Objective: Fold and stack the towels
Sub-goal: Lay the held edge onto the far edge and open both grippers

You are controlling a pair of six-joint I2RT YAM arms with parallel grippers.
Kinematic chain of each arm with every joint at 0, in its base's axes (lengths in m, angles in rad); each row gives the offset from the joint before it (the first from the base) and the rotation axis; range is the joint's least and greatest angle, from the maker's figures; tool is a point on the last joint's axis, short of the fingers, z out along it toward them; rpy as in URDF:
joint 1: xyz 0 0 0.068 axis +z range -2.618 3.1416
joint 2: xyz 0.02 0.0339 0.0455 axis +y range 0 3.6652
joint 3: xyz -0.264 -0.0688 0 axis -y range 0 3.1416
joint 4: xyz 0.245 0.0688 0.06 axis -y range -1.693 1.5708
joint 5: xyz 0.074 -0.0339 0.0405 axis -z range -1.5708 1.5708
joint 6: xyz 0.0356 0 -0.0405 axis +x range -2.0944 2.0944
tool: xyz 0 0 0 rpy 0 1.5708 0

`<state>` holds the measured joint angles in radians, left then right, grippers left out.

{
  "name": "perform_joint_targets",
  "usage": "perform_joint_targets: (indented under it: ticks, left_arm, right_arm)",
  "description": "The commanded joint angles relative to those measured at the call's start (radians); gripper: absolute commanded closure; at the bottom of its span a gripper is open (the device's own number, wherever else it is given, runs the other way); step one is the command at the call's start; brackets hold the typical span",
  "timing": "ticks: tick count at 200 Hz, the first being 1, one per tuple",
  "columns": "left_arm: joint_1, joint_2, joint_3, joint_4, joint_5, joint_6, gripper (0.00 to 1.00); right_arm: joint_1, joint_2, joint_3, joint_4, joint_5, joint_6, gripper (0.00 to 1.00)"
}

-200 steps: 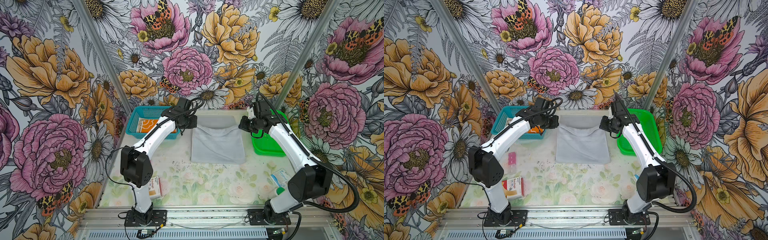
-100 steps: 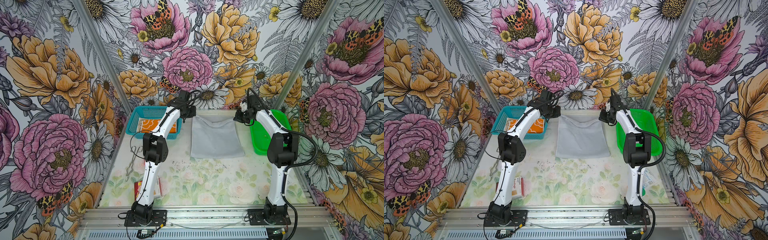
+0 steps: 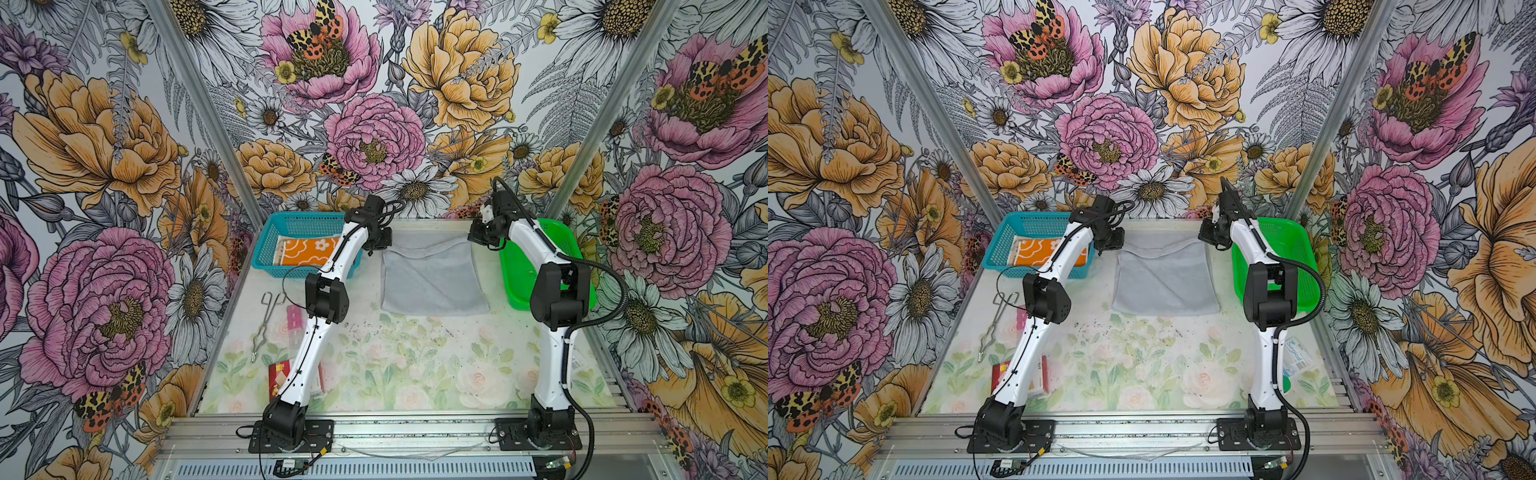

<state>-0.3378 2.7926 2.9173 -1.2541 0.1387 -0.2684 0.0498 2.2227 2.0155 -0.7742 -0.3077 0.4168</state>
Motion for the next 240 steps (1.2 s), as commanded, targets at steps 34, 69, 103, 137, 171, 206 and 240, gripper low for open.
perform_joint_targets:
  ticks: [34,69,103,137,171,206,240]
  left_arm:
    - [0.012,-0.016,0.068,0.002,-0.051,0.023,1.0]
    - [0.029,0.024,0.113,0.04,-0.036,0.009,1.0]
    - [0.037,0.076,0.144,0.13,0.002,0.001,1.0]
    - [0.039,0.111,0.154,0.212,0.017,-0.016,1.0]
    - [0.034,0.118,0.172,0.264,0.045,-0.018,1.0]
    - [0.037,0.12,0.169,0.282,0.028,-0.038,1.0]
    - [0.027,0.134,0.169,0.325,-0.018,-0.014,1.0]
  right_arm:
    - [-0.036,0.047,0.124,0.012,0.001,-0.004,1.0]
    - [-0.049,0.149,0.232,0.01,-0.039,0.01,1.0]
    - [-0.05,0.269,0.328,0.01,-0.108,0.027,1.0]
    - [-0.051,0.316,0.357,0.012,-0.091,0.023,1.0]
    - [-0.052,0.323,0.385,0.01,-0.086,0.017,1.0]
    - [-0.054,0.331,0.435,0.008,-0.067,0.026,1.0]
    - [-0.054,0.365,0.478,0.01,-0.032,0.036,1.0]
